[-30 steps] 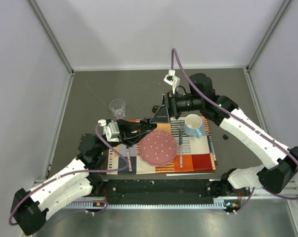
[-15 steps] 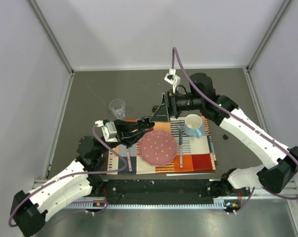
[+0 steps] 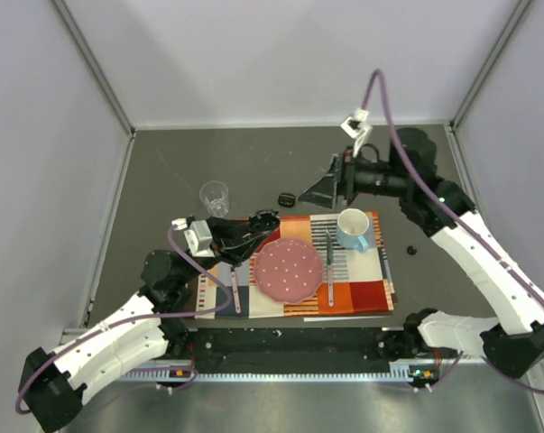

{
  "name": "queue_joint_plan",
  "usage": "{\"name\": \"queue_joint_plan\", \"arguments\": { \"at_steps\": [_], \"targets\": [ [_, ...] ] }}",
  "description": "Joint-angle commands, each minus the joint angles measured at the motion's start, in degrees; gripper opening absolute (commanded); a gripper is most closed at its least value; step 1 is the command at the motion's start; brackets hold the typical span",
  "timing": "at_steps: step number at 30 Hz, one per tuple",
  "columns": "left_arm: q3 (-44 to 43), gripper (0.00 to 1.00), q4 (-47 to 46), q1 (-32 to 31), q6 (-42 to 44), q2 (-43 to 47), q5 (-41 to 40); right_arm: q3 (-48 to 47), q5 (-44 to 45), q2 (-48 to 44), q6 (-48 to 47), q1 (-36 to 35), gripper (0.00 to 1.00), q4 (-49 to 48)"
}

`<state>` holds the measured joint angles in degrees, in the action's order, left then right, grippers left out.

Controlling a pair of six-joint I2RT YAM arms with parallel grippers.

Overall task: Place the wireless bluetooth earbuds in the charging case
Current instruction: Open the charging case, then pick up the earbud from the center of the board.

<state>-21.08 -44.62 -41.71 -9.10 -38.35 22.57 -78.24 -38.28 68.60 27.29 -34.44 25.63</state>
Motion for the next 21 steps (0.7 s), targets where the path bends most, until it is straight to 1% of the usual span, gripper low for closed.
{"name": "queue_joint_plan", "arguments": {
  "at_steps": [1,2,3,4,6,7,8,11,14,15,17,18,21],
  "targets": [
    [0.2,0.00,-3.4,-0.2,-0.3,1.3,-1.0,3.9,1.2,-5.7,2.7,11.6,0.76,-2.3],
    [0.2,0.00,-3.4,-0.2,-0.3,1.9,-0.9,5.2,0.9,-6.9,3.5,14.8,0.75,-1.2],
    [0.0,0.00,-3.2,-0.2,-0.3,2.0,-0.7,6.5,0.8,-7.2,4.9,18.2,0.71,-0.1],
    [0.0,0.00,-3.1,-0.2,-0.2,2.4,-0.6,9.2,1.2,-7.7,5.5,25.8,0.70,0.9],
    [0.2,0.00,-3.0,-0.2,-0.2,3.4,-0.4,12.7,1.2,-8.2,6.6,33.3,0.69,3.4],
    [0.3,0.00,-2.9,-0.2,-0.1,3.8,-0.5,16.2,1.5,-8.2,7.4,37.0,0.68,4.2],
    [0.3,0.00,-2.9,-0.2,-0.1,4.4,-0.4,18.0,2.5,-8.1,7.7,42.8,0.68,5.5],
    [0.8,0.00,-3.2,-0.2,-0.3,5.3,0.0,25.0,6.3,-7.8,8.0,49.7,0.66,6.2],
    [1.0,0.00,-3.2,-0.2,-0.4,5.7,0.6,28.7,12.8,-6.5,7.2,51.1,0.66,6.8],
    [1.0,0.00,-3.1,-0.2,-0.3,5.9,0.8,29.5,17.7,-6.3,7.9,51.1,0.66,7.2],
    [1.1,0.00,-3.3,-0.2,-0.4,6.3,0.9,31.6,20.0,-5.4,9.2,51.3,0.66,7.2],
    [1.3,0.00,-3.4,-0.2,-0.4,6.4,0.9,32.4,22.7,-5.1,11.4,51.4,0.66,7.3],
    [1.6,0.00,-3.5,-0.2,-0.7,7.0,1.0,35.0,26.7,-4.8,15.6,51.4,0.66,6.9]
  ]
}}
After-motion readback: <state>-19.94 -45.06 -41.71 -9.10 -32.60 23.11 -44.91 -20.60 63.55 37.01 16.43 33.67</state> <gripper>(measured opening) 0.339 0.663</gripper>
